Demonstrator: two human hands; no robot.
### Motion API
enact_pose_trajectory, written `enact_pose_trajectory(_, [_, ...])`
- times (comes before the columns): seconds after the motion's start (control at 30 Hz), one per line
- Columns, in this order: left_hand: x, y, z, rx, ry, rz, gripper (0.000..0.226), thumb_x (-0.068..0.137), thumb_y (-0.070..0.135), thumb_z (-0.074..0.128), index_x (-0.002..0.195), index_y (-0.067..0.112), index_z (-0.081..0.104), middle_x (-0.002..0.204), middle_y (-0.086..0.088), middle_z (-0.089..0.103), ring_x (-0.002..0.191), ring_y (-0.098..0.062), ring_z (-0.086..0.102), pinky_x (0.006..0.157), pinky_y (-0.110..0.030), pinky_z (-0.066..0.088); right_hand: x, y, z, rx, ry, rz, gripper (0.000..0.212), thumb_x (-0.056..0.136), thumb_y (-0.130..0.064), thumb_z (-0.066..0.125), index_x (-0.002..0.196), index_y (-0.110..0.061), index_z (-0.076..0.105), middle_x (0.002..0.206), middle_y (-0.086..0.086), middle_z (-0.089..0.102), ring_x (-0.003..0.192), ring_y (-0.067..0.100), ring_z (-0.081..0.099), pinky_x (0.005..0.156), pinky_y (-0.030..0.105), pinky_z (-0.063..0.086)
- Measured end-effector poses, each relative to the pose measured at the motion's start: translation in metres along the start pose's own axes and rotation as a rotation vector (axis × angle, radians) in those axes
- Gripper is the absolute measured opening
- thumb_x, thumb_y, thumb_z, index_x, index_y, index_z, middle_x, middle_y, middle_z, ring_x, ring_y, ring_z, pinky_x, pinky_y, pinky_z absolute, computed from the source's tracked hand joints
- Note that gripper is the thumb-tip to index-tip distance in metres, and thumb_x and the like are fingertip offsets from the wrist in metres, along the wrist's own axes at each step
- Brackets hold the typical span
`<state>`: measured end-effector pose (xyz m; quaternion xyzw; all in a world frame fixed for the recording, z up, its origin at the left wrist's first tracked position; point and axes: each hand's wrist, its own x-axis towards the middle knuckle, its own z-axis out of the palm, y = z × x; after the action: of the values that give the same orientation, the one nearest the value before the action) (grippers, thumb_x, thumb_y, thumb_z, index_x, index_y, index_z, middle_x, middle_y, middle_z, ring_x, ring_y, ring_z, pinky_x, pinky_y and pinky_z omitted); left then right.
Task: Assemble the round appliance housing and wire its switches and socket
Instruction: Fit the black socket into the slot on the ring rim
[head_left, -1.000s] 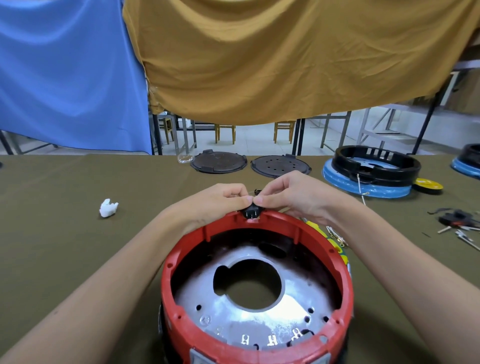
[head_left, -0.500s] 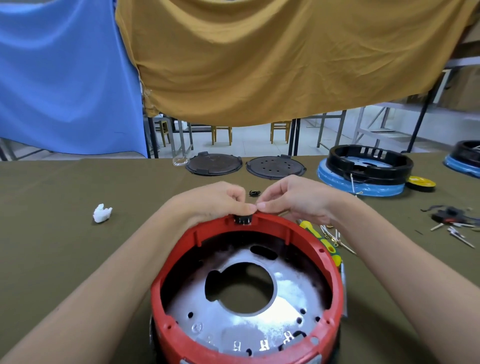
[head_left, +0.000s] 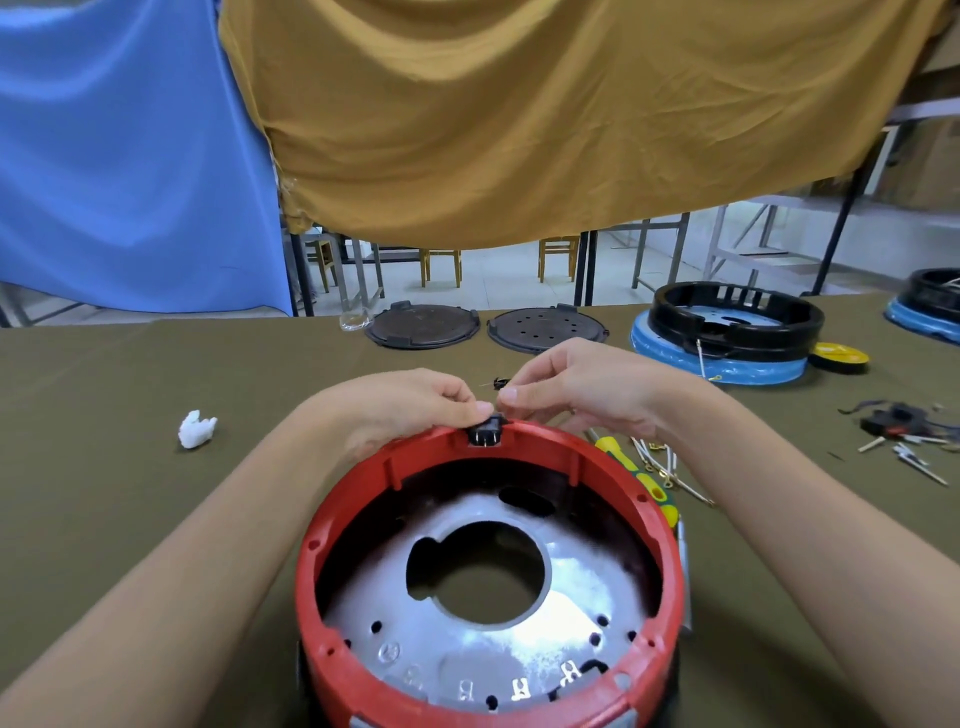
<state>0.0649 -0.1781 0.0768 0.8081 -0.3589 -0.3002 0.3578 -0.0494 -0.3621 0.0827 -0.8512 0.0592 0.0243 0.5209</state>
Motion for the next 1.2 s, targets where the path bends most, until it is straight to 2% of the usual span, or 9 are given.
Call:
enact_pose_trajectory(0.17, [-0.001, -0.003, -0.006, -0.089, -0.069, -0.066, 0.036, 0.087, 0.046, 0.066, 0.102, 0.014, 0.066, 0.089, -0.001, 0.070, 0.081, -0.018, 0.065, 0.083, -0.038, 0.053, -0.002, -0.005, 0.014, -0.129, 0.072, -0.016, 0.026, 0.089, -0.042, 0.070, 0.091, -0.017, 0.078, 0.088, 0.009, 0.076, 0.063, 0.009, 0.063, 0.052, 0.018, 0.047])
enact_pose_trajectory(0.37, [0.002, -0.008, -0.008, -0.198, -0.095, -0.134, 0.017, 0.091, 0.032, 0.067, 0.098, 0.017, 0.064, 0.083, -0.002, 0.069, 0.076, -0.019, 0.063, 0.081, -0.038, 0.054, 0.005, -0.001, 0.027, -0.110, 0.143, 0.009, 0.013, 0.084, -0.038, 0.075, 0.083, -0.026, 0.078, 0.081, -0.003, 0.076, 0.072, 0.012, 0.068, 0.081, 0.034, 0.056])
enact_pose_trajectory(0.47, [0.002, -0.009, -0.006, -0.223, -0.112, -0.149, 0.017, 0.092, 0.031, 0.067, 0.103, 0.019, 0.061, 0.082, -0.002, 0.067, 0.069, -0.018, 0.060, 0.070, -0.034, 0.053, 0.007, 0.000, 0.031, -0.106, 0.178, 0.023, 0.009, 0.083, -0.037, 0.075, 0.082, -0.028, 0.077, 0.071, -0.004, 0.071, 0.064, 0.008, 0.060, 0.075, 0.030, 0.051])
enact_pose_trajectory(0.57, [0.002, -0.011, -0.002, -0.196, -0.082, -0.131, 0.017, 0.092, 0.032, 0.067, 0.104, 0.022, 0.060, 0.087, -0.005, 0.061, 0.074, -0.020, 0.054, 0.072, -0.035, 0.048, 0.009, 0.000, 0.033, -0.142, 0.197, 0.041, 0.010, 0.083, -0.035, 0.076, 0.081, -0.025, 0.076, 0.059, -0.011, 0.061, 0.053, 0.002, 0.053, 0.064, 0.025, 0.042])
enact_pose_trajectory(0.73, [0.000, -0.011, 0.003, -0.173, -0.017, -0.106, 0.010, 0.092, 0.030, 0.065, 0.098, 0.022, 0.064, 0.077, 0.001, 0.057, 0.065, -0.013, 0.051, 0.071, -0.030, 0.044, 0.001, -0.001, 0.035, -0.123, 0.182, -0.006, 0.013, 0.085, -0.036, 0.074, 0.083, -0.023, 0.075, 0.071, -0.011, 0.068, 0.068, 0.002, 0.060, 0.072, 0.024, 0.041])
enact_pose_trajectory(0.83, [0.002, -0.010, 0.002, -0.122, 0.008, -0.106, 0.006, 0.090, 0.028, 0.065, 0.094, 0.024, 0.067, 0.076, 0.001, 0.060, 0.068, -0.016, 0.054, 0.079, -0.035, 0.045, 0.001, -0.002, 0.036, -0.133, 0.173, -0.021, 0.005, 0.083, -0.030, 0.073, 0.084, -0.027, 0.076, 0.085, -0.006, 0.074, 0.087, 0.010, 0.065, 0.079, 0.024, 0.044])
enact_pose_trajectory(0.93, [0.004, -0.011, 0.003, -0.165, -0.008, -0.095, 0.006, 0.090, 0.023, 0.063, 0.089, 0.025, 0.068, 0.091, -0.006, 0.063, 0.085, -0.023, 0.056, 0.092, -0.043, 0.048, 0.005, -0.002, 0.034, -0.134, 0.153, 0.010, 0.008, 0.079, -0.024, 0.072, 0.085, -0.024, 0.077, 0.066, -0.007, 0.067, 0.072, 0.013, 0.059, 0.078, 0.028, 0.044])
enact_pose_trajectory(1.0, [0.006, -0.012, 0.003, -0.217, -0.051, -0.102, 0.008, 0.091, 0.019, 0.060, 0.090, 0.024, 0.066, 0.095, -0.008, 0.063, 0.087, -0.024, 0.056, 0.090, -0.041, 0.049, 0.007, -0.004, 0.033, -0.125, 0.148, 0.051, 0.010, 0.076, -0.023, 0.072, 0.084, -0.019, 0.077, 0.055, -0.009, 0.058, 0.065, 0.013, 0.054, 0.075, 0.032, 0.044])
enact_pose_trajectory(1.2, [0.012, -0.017, 0.001, -0.255, -0.157, -0.120, 0.007, 0.093, 0.020, 0.058, 0.097, 0.025, 0.060, 0.089, -0.001, 0.062, 0.080, -0.021, 0.056, 0.076, -0.032, 0.049, 0.011, -0.007, 0.033, -0.071, 0.091, 0.117, 0.021, 0.076, -0.015, 0.070, 0.093, -0.004, 0.068, 0.074, 0.003, 0.060, 0.072, 0.020, 0.053, 0.075, 0.035, 0.042])
